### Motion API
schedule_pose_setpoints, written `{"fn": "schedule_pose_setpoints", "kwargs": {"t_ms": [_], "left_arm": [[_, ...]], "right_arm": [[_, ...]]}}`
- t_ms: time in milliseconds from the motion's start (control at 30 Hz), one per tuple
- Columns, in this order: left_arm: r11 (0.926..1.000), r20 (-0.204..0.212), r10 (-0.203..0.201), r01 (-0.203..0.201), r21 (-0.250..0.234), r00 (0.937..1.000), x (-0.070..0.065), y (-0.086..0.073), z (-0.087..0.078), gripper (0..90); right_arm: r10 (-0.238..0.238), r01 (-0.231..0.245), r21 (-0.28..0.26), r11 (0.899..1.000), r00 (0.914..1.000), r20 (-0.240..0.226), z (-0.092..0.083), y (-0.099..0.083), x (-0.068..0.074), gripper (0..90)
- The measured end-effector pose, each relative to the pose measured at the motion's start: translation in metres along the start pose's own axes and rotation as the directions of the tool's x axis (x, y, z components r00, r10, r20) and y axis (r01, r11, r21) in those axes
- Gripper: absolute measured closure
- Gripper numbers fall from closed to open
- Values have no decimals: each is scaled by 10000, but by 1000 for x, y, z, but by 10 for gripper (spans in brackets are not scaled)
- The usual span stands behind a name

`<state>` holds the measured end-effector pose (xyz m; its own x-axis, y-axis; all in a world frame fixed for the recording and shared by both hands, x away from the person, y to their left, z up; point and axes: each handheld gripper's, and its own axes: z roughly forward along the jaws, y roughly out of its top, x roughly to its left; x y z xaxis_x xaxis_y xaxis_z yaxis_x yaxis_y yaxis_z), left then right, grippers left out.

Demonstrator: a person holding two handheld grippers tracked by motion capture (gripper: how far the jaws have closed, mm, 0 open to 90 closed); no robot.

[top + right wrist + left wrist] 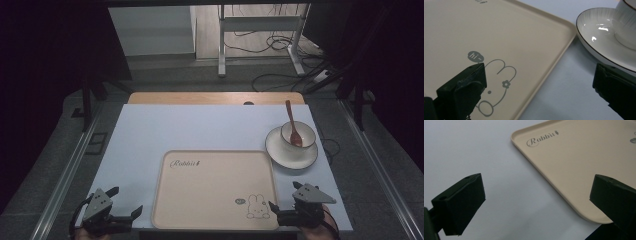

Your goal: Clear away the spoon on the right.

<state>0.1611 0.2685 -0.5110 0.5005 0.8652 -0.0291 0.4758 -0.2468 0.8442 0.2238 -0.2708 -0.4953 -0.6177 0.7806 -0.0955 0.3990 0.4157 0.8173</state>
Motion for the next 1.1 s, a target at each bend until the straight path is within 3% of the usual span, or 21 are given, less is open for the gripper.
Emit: {"fn": "schedule_pose_setpoints", "kwargs": {"t_ms": [333,567,800,900,1100], "left_arm": [[9997,-73,-152,151,-201,9999,3,-1,-1,0],[9977,6,-526,526,-427,9986,6,0,-4,0],[9994,-54,-145,143,-302,9999,3,0,-2,0],[9995,-66,-134,132,-294,9999,4,0,-2,0],[9997,-111,-92,90,-210,9999,4,0,-1,0]], "right_arm": [[364,-362,108,9993,9991,-223,1,-1,-2,0],[96,-93,135,9999,9997,-224,2,0,1,0],[201,-195,180,9996,9993,-330,3,0,0,0],[399,-397,55,9992,9976,-572,2,0,-1,0],[609,-618,-156,9980,9967,-529,0,1,-3,0]]}}
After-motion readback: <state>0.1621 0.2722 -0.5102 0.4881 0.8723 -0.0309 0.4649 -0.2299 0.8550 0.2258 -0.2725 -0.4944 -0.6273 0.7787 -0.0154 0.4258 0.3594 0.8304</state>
